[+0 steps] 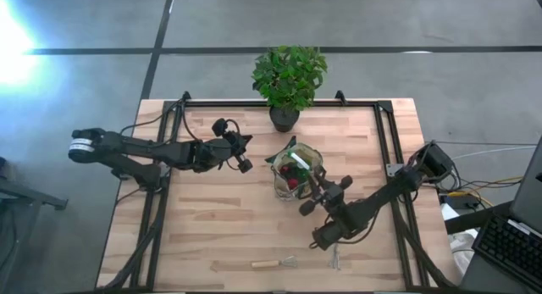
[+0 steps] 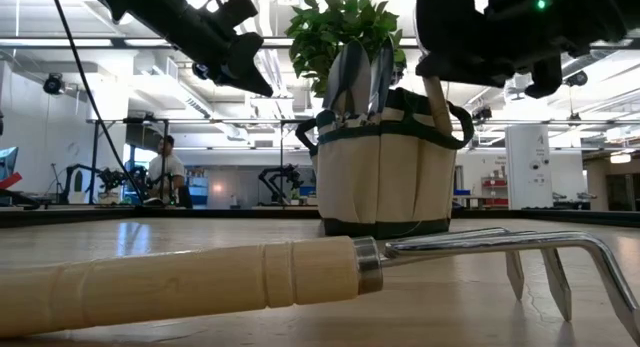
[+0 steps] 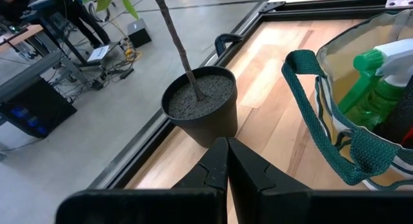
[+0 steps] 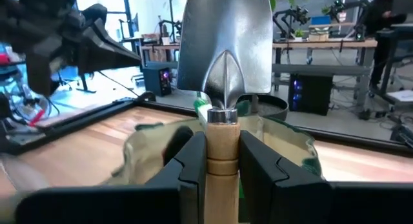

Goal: Pick & Place Garden tools in Gardening bag
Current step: Put the brown trowel into the side pocket of the gardening bag

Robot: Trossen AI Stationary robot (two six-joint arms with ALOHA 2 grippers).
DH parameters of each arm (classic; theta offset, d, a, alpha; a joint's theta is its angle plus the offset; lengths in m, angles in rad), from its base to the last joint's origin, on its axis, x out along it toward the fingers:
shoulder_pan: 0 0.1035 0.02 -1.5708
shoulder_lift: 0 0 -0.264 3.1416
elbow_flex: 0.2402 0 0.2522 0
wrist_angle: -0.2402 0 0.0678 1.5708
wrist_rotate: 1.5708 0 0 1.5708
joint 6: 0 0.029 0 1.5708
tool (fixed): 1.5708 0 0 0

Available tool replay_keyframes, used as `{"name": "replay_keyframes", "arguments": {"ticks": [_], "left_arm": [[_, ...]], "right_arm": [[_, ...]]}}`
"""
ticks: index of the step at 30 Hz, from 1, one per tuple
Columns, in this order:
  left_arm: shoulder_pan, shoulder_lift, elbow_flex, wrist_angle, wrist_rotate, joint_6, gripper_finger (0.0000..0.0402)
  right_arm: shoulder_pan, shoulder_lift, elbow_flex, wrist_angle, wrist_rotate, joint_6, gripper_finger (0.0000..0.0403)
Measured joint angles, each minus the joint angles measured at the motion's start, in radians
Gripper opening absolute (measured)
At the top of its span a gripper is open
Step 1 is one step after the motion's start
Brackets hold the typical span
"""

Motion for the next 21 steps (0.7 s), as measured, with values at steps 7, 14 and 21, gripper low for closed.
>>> {"name": "replay_keyframes", "arguments": {"ticks": [7,14,21], "left_arm": [[0.000,0.000,0.000,0.000,0.000,-0.004,0.0012],[0.000,0.000,0.000,0.000,0.000,-0.005,0.0012],[0.000,0.000,0.000,0.000,0.000,-0.005,0.0012]], "right_arm": [[-0.017,-0.003,0.041,0.001,-0.028,-0.032,0.0052],[-0.038,0.022,0.024,0.002,-0.049,-0.031,0.0052],[-0.040,0.061,0.020,0.006,-0.035,-0.045,0.0052]]}}
